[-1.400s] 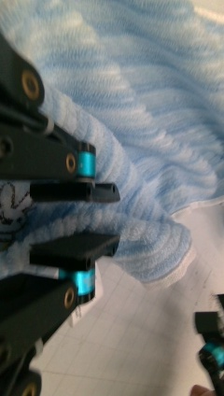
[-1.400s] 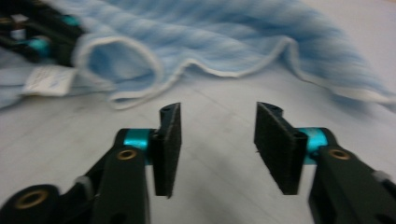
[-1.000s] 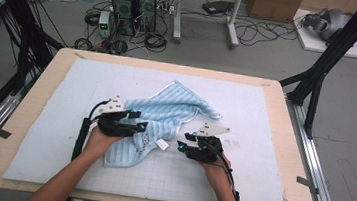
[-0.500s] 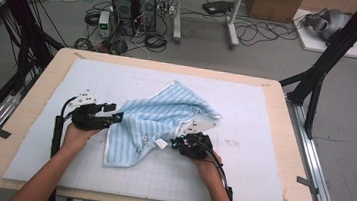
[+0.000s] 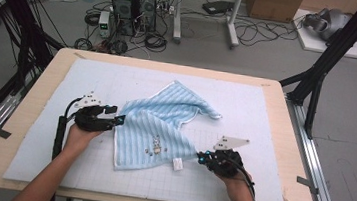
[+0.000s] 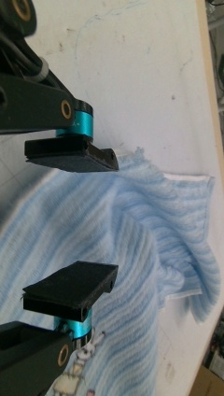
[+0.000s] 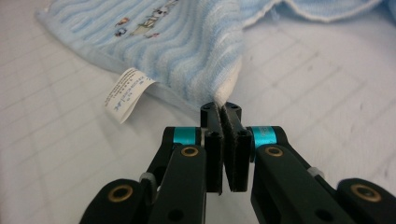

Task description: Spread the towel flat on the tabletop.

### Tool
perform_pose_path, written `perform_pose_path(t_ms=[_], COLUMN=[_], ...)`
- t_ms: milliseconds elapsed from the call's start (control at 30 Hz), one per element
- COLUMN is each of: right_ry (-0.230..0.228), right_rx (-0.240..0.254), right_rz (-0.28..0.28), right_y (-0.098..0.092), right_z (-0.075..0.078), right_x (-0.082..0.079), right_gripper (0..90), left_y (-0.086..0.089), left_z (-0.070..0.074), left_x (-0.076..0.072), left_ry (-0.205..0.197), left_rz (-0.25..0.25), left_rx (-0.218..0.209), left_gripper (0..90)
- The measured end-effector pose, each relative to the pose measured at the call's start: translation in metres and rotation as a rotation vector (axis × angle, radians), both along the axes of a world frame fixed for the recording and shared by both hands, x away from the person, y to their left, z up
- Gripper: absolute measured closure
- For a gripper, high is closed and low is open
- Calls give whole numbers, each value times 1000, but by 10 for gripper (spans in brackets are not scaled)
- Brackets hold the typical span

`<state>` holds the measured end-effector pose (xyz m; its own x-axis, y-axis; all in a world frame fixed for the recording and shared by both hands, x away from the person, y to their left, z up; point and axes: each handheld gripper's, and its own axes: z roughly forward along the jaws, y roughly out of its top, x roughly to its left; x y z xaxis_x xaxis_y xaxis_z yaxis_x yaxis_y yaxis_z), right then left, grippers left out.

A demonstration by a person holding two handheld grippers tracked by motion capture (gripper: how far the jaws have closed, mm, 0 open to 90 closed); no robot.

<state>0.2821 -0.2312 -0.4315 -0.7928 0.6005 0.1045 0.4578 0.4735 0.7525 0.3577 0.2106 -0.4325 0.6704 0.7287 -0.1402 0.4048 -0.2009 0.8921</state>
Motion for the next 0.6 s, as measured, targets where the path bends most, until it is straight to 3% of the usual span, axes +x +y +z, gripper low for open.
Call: perform_pose_path(t_ms=[167, 200, 300, 367, 433, 500, 600], right_ry=[24, 5, -49, -90, -113, -119, -103], right_rx=[-70, -77, -33, 16, 68, 71, 28], right_rz=[4, -3, -47, -94, -169, -217, -256], right_y=[-12, -14, -19, -20, -18, -11, 9], right_z=[3, 4, 10, 16, 21, 20, 13], right_x=[-23, -27, -29, -22, -9, 8, 39], right_gripper=[872, 825, 712, 564, 522, 516, 514], left_y=[-2, -3, -5, -7, -7, -6, -4], left_z=[0, 0, -4, -7, -8, -8, -7], left_x=[-1, -2, -5, -6, -7, -7, -8], left_ry=[9, 7, -6, 10, 16, 11, 15], left_rz=[-11, -10, 2, -1, -4, -4, -11], left_rx=[20, 18, -8, 0, -3, -5, -13], left_gripper=[421, 421, 428, 421, 421, 421, 417])
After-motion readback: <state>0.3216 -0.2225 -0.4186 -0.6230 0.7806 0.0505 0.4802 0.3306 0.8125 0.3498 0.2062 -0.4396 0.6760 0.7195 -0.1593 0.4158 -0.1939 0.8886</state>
